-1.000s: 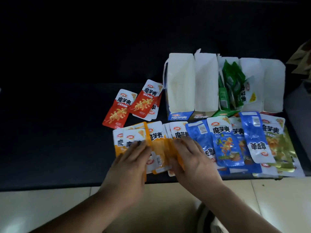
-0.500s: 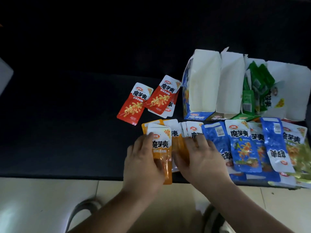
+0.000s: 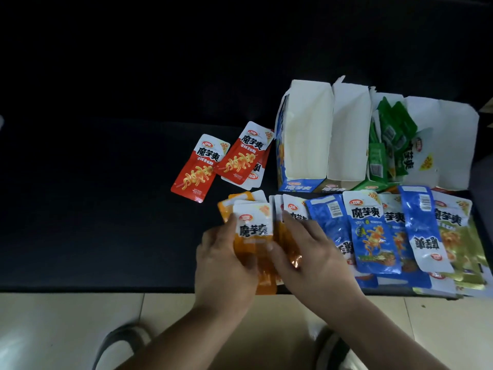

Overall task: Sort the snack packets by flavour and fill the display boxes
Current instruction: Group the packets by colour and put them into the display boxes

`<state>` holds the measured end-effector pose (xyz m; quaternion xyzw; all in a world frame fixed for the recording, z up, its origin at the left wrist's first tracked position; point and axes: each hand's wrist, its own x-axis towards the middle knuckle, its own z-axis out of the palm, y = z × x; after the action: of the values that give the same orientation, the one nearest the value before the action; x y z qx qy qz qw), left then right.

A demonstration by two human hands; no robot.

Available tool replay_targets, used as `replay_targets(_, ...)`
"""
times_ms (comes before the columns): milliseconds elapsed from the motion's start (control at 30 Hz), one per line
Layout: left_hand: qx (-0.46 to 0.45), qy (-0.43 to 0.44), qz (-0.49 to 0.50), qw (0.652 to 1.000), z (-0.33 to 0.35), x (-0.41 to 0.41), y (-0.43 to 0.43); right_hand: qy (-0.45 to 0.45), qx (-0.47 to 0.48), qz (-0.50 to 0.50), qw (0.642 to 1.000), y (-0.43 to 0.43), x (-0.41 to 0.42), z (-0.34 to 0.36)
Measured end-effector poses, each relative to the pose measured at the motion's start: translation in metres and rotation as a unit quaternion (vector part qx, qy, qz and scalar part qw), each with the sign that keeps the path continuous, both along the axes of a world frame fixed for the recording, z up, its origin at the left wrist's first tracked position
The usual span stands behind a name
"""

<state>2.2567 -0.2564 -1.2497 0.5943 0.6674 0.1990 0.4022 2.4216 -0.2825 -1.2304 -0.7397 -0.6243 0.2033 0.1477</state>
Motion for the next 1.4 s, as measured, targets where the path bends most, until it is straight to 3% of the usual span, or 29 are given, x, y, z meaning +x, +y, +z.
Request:
replay_targets(167,-0.061,-0.094,0.067,0.991,0.000,0.009,0.007,-0.007,-0.030,-0.010,0.999,-0.003,0.005,-0.003)
replay_targets(433,-0.149,-0.102,0.067,0.981,0.006,0.005,0.016,0.067,0.038,0.028,0.997,-0.032,0.019,-0.030)
replay_targets(600,-0.133,-0.135,0.062,0.980,0.015,0.000,0.015,0.067,0.030,0.032,0.997,-0.028,0.023,-0.026)
replay_targets(767,-0.138,-0.161,-0.016,0.977,0.021,0.004,0.006,0.040,-0.001,0.039,0.998,-0.020,0.026,-0.017)
replay_targets(900,-0.138,-0.177,-0.037,0.974,0.027,0.011,0.008,0.083,-0.024,0.027,0.996,-0.017,0.030,-0.010)
replay_targets(1033,-0.099,-0.186,0.008,0.978,0.040,0.006,0.008,0.128,-0.035,-0.011,0.991,-0.015,0.031,-0.002)
replay_targets(1167,-0.055,-0.194,0.026,0.979,0.066,-0.006,0.006,0.162,0.049,-0.056,0.984,-0.010,0.022,0.023)
replay_targets(1300,-0.045,-0.186,-0.031,0.981,0.094,0.005,0.006,0.315,-0.006,-0.080,0.946,0.000,0.014,0.058)
replay_targets(1400,-0.048,-0.174,-0.092,0.979,0.109,0.025,0.008,0.244,0.023,-0.082,0.966,0.000,0.017,0.064)
